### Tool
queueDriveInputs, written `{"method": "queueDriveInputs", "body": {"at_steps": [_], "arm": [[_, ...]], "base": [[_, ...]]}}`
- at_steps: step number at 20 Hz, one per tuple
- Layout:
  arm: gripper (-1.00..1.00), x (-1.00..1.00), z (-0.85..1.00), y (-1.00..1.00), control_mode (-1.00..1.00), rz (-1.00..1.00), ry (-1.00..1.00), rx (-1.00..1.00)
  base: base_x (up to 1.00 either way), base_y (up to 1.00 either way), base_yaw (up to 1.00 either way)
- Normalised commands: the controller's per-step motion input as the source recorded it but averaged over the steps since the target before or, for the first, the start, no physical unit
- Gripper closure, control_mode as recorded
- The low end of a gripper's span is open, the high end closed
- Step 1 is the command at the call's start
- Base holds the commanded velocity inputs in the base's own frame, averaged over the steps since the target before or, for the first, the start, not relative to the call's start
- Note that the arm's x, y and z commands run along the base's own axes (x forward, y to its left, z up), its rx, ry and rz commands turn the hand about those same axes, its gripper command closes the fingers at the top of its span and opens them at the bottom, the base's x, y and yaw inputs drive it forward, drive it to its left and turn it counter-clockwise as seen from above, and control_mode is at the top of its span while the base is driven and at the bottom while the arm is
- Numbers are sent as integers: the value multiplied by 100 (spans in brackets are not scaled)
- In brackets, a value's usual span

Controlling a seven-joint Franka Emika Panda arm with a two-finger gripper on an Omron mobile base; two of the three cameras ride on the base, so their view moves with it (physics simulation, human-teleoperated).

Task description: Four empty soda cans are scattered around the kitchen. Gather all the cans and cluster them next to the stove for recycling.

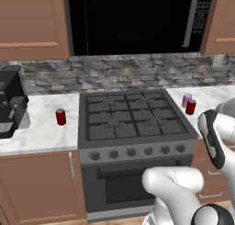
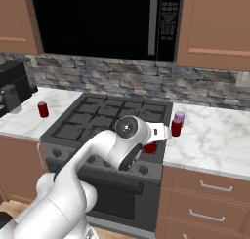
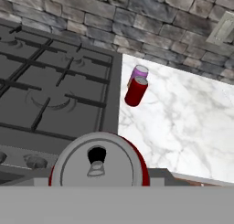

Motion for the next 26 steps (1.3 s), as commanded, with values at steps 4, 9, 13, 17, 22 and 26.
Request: {"method": "queueDriveInputs", "body": {"at_steps": [4, 9, 13, 17, 22, 26], "arm": [[100, 25, -12, -24, -100, 0, 0, 0], [100, 28, -19, -25, -100, 0, 0, 0], [100, 31, -19, -18, -100, 0, 0, 1], [100, 31, -11, -13, -100, 0, 0, 4], [100, 27, -8, -14, -100, 1, 0, 9], [100, 28, -15, -16, -100, 2, 0, 7]], "base": [[0, 0, 0], [0, 0, 0], [0, 0, 0], [0, 0, 0], [0, 0, 0], [0, 0, 0]]}}
